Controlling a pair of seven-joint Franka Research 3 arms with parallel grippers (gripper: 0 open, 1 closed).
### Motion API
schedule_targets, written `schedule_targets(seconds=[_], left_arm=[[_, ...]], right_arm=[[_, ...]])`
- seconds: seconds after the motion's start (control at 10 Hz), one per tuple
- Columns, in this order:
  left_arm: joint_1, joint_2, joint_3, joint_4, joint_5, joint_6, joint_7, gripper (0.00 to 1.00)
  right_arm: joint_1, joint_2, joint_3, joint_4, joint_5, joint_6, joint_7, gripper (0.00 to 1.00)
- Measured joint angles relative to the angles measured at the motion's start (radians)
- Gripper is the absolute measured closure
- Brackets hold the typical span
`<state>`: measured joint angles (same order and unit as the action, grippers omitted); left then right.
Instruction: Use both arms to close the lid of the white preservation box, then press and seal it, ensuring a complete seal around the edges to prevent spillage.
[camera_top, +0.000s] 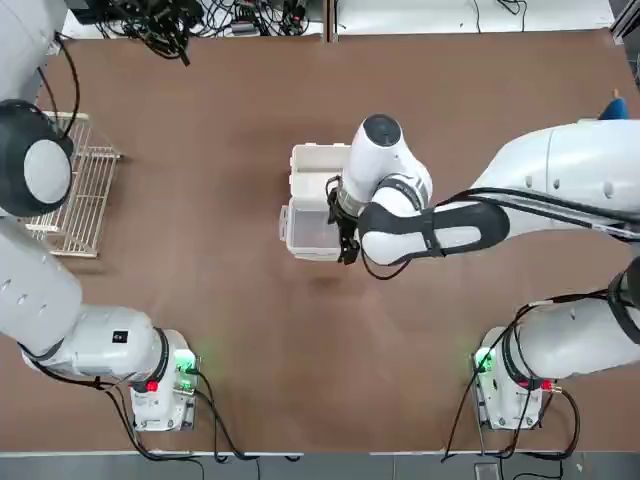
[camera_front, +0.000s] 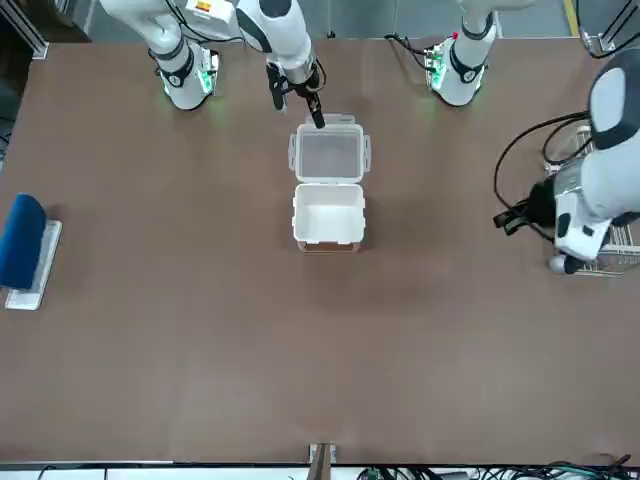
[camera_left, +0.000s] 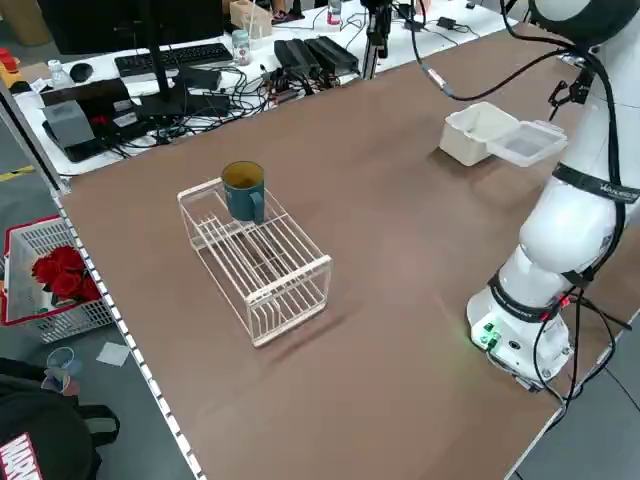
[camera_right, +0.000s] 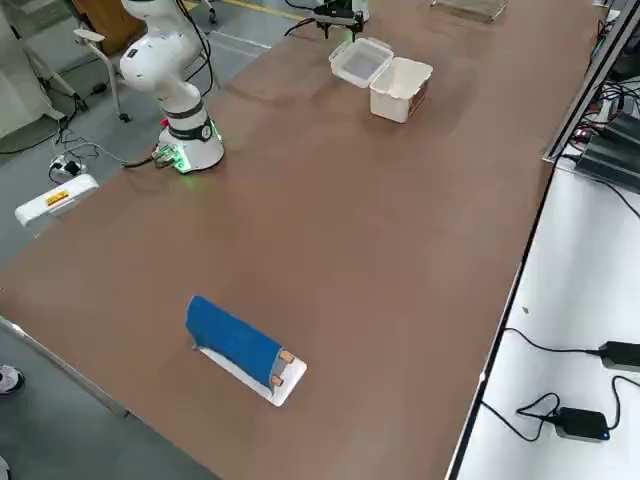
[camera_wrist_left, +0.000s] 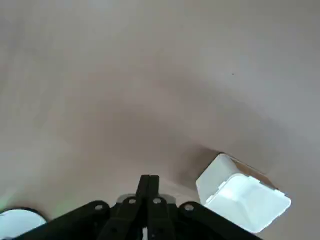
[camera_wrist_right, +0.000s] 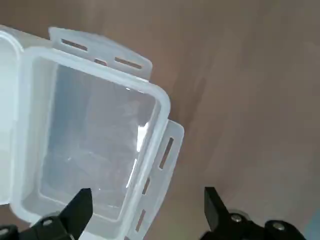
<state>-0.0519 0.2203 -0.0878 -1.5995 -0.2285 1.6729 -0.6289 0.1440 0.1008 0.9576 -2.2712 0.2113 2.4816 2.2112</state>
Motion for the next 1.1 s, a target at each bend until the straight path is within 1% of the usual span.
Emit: schedule_targets(seconds=[0.1,0.3,0.4,0.6,0.7,0.8,0.9,1.0,1.1], left_arm=[[-0.007,0.010,-0.002,-0.032,0.000,0.040,-0.027,0.99],[-0.008,0.025,-0.006,-0.053,0.000,0.065,-0.078,0.99],[-0.008,0.027,-0.009,-0.053,0.000,0.066,-0.092,0.99],[-0.007,0.027,-0.011,-0.053,0.000,0.067,-0.100,0.99],[-0.007,0.027,-0.011,-0.053,0.000,0.067,-0.101,0.99],[-0.008,0.026,-0.011,-0.053,0.000,0.068,-0.105,0.99],[-0.013,0.027,-0.013,-0.055,-0.003,0.073,-0.119,0.99],[-0.022,0.027,-0.014,-0.063,-0.028,0.087,-0.134,0.99],[-0.031,0.028,-0.015,-0.083,-0.063,0.111,-0.142,0.99]], right_arm=[[0.008,0.027,-0.001,-0.001,0.000,0.015,0.001,0.01],[0.028,0.072,-0.002,-0.001,0.000,0.047,0.011,0.01],[0.044,0.087,-0.019,-0.001,0.000,0.058,0.015,0.01],[0.116,0.116,-0.107,-0.001,0.000,0.083,0.015,0.01],[0.132,0.131,-0.126,-0.001,0.000,0.095,0.015,0.02],[0.136,0.140,-0.134,-0.001,0.000,0.101,0.015,0.05],[0.137,0.142,-0.137,0.000,0.000,0.103,0.015,0.11],[0.138,0.142,-0.141,0.002,0.000,0.105,0.015,0.22],[0.138,0.142,-0.146,0.005,0.000,0.106,0.015,0.26]])
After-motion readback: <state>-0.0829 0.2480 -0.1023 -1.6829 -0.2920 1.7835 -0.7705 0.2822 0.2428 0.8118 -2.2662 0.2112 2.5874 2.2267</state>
